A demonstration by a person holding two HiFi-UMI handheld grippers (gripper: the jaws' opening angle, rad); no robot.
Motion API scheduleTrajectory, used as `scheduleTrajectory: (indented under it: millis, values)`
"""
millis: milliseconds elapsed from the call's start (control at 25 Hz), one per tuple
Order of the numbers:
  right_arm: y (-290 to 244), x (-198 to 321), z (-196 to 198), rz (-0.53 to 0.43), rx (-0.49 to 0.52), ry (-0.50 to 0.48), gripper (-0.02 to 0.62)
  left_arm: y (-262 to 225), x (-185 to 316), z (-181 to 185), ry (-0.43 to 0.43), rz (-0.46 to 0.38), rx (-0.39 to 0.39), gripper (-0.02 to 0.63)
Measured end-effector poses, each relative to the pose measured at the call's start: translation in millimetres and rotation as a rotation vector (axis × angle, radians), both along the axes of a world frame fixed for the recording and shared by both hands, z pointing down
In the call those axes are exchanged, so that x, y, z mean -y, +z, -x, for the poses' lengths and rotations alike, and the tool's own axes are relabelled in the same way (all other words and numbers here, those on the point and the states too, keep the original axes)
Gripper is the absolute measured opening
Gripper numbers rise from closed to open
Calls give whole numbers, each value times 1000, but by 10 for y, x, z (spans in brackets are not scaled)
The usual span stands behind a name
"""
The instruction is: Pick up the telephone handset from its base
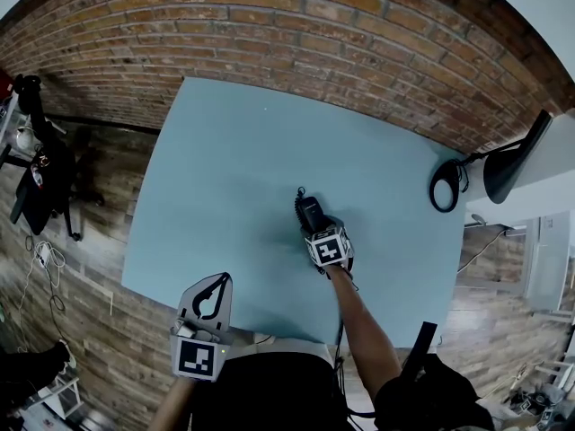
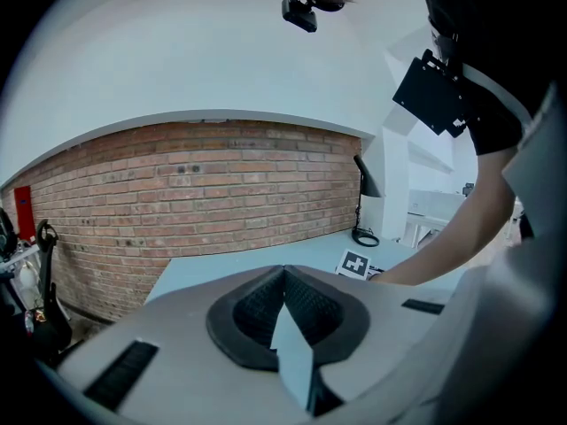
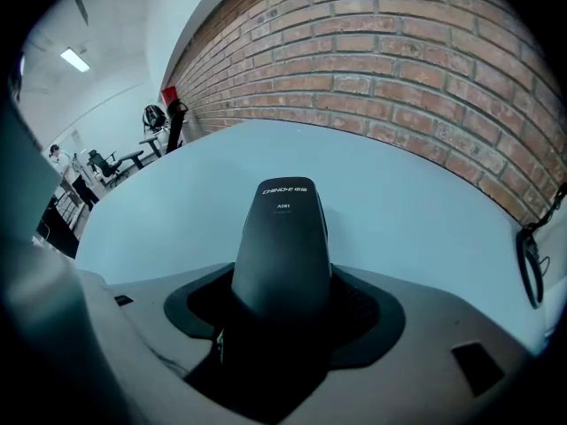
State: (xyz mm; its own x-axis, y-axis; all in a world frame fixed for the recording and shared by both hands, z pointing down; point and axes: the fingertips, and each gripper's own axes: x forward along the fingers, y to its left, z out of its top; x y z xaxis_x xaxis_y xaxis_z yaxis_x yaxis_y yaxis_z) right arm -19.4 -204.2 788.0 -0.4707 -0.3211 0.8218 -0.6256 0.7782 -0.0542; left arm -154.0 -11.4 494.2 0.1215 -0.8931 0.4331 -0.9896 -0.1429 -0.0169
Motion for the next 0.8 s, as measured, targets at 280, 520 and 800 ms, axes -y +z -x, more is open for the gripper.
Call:
scheduleTrajectory:
  millis: [280,520,800]
  values:
    - [-159,-8,-14,-33,-11,-3,278,25,-40,10,-14,4,-8,14]
    - [-183,-3,-26,-42,-18,-1,276,24,-27,-3,-13,0,-11,14]
    - [-258,-16,-47,-59,-12,6,256,45,-34,12,-12,1,-13,14]
